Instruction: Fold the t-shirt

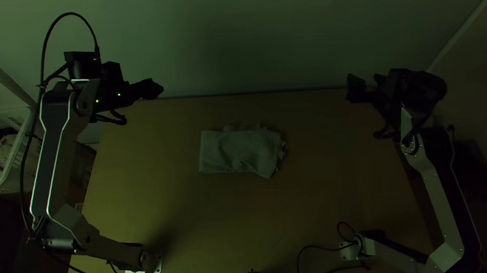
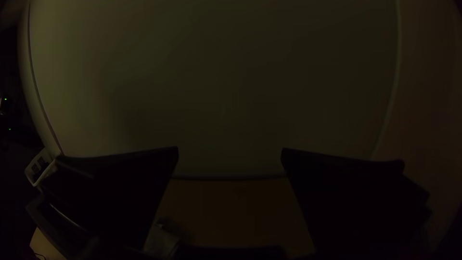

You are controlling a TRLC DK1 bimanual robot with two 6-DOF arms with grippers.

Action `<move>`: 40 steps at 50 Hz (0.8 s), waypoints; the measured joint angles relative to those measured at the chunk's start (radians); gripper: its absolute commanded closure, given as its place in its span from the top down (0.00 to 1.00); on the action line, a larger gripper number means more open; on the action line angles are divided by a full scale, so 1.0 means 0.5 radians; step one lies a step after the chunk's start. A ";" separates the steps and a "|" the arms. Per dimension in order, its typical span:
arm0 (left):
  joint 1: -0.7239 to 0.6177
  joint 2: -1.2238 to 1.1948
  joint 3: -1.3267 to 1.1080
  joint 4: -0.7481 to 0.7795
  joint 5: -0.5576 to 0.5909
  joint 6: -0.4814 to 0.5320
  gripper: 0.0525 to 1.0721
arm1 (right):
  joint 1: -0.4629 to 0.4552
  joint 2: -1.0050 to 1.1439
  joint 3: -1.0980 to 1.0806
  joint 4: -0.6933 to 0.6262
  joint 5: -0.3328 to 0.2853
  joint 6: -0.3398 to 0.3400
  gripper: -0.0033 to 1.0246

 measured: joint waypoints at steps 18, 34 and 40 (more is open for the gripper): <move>0.065 -0.696 -0.857 0.318 -0.182 0.060 0.96 | -0.011 -0.410 -0.194 0.115 0.000 -0.072 0.96; 0.081 -1.306 -1.726 0.826 -0.332 0.159 0.96 | -0.014 -0.748 -0.595 0.233 -0.001 -0.081 0.96; 0.156 -1.514 -2.012 0.992 -0.351 0.229 0.96 | -0.027 -0.930 -0.802 0.320 0.000 -0.083 0.96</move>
